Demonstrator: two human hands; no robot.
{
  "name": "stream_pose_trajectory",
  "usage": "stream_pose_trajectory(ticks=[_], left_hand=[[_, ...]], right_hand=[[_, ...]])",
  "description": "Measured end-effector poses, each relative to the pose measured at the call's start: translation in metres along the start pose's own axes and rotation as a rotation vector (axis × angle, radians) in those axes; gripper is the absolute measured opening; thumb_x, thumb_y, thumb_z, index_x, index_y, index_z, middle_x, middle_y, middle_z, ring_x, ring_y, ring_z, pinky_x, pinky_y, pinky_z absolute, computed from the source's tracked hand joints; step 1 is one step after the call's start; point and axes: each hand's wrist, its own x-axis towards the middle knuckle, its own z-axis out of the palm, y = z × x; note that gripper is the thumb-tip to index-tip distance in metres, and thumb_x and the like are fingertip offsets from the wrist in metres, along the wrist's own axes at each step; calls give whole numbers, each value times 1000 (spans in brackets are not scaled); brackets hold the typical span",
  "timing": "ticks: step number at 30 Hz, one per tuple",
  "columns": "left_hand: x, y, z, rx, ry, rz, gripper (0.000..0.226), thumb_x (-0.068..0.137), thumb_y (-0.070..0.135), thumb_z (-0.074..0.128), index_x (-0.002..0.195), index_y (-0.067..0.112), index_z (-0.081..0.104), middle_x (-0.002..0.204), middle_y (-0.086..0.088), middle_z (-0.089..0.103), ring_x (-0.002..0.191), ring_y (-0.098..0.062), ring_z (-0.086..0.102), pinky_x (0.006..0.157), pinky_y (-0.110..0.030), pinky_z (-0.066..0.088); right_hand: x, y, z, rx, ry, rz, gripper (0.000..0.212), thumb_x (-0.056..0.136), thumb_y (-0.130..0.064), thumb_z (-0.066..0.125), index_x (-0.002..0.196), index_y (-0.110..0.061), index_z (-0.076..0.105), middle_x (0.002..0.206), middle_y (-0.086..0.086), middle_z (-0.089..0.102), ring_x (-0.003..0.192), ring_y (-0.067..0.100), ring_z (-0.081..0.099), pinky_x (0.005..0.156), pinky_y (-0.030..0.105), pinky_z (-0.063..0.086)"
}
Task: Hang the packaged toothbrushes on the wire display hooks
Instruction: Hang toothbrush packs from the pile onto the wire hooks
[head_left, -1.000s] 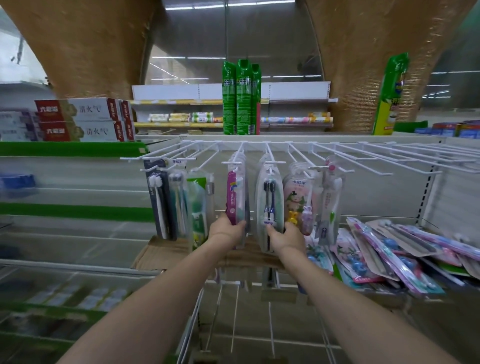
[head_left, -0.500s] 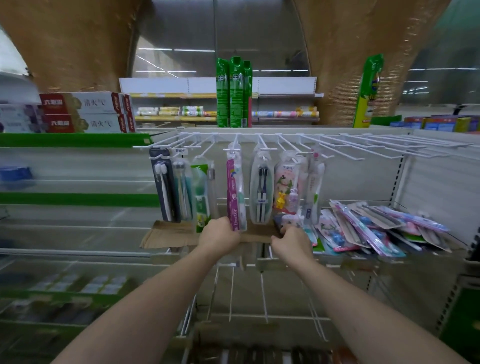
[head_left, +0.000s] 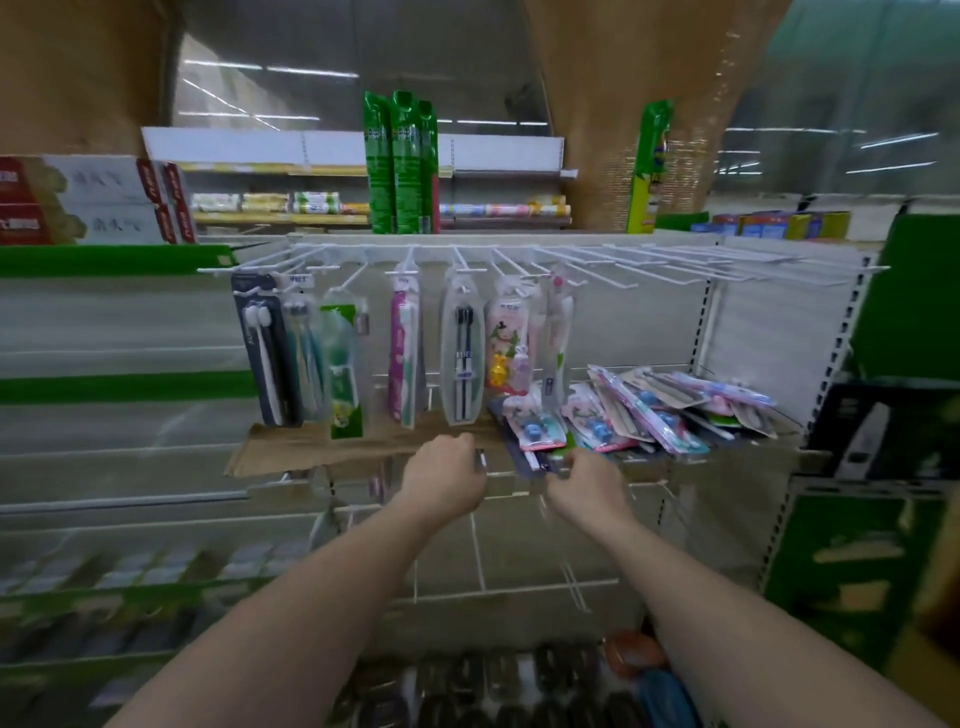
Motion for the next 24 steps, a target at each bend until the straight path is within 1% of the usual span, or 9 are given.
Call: stream_pose_trajectory(ticks=[3,5,9,11,14,17,20,22,24], left_hand=[[5,15,7,5,-6,32,23,95,30,53,109,14,58,115,-14,63,109,-35,61,82,-40,51],[12,24,12,1,-2,49,17,94,29,52,101,14,57,112,-14,64,106,-35,62,80,-40,51],[31,42,23,-33,-17,29,10,93,28,52,88,19,51,107,-13,66,100,-34,63,71,-36,45],[42,52,30,-40,-11,27,12,93,30,52,92,19,55,106,-13,67,99,-34,63,70,-36,45],[58,68,39,-19,-2,5,26,96,35,53,107,14,64,108,-14,68,99,-34,65,71,-37,46],[71,80,46,-33,7,-40,31,97,37,51,111,14,66,109,-13,68,99,-32,65,70,-36,47],[83,87,52,-50,15,-83,35,101,39,47,116,12,62,116,-16,66,107,-33,62,80,-36,48],[92,92,54,-41,-1,-123,40,102,42,44,122,10,59,121,-16,63,113,-33,59,88,-37,48],[102,98,55,-33,-25,-184,45,102,46,44,124,10,57,121,-15,63,113,-32,59,86,-37,48]], right_hand=[[10,16,-7,-22,17,10,34,91,-32,63,116,-10,68,111,12,70,104,32,64,78,35,51],[18,26,-12,-22,30,8,37,91,-31,62,120,-9,65,116,12,69,107,32,64,82,37,54],[37,43,-22,-34,49,1,35,91,-31,62,118,-11,67,114,11,69,105,32,64,82,36,54],[47,52,-25,-36,53,-10,33,90,-31,62,115,-11,68,111,12,70,101,33,65,80,37,54],[62,65,-26,-64,51,-48,30,92,-30,59,113,-11,66,107,11,70,97,32,64,76,36,53],[79,73,-26,-49,59,-89,28,93,-29,61,115,-12,68,106,10,70,98,30,64,77,36,53],[98,78,-27,-23,110,-91,27,92,-28,61,113,-14,70,104,9,70,96,29,64,75,35,52],[111,83,-31,-37,151,-85,29,93,-32,62,116,-16,70,107,9,67,99,27,61,80,38,54],[122,89,-35,-96,174,-65,35,95,-35,59,123,-16,66,117,10,61,108,28,56,90,41,51]])
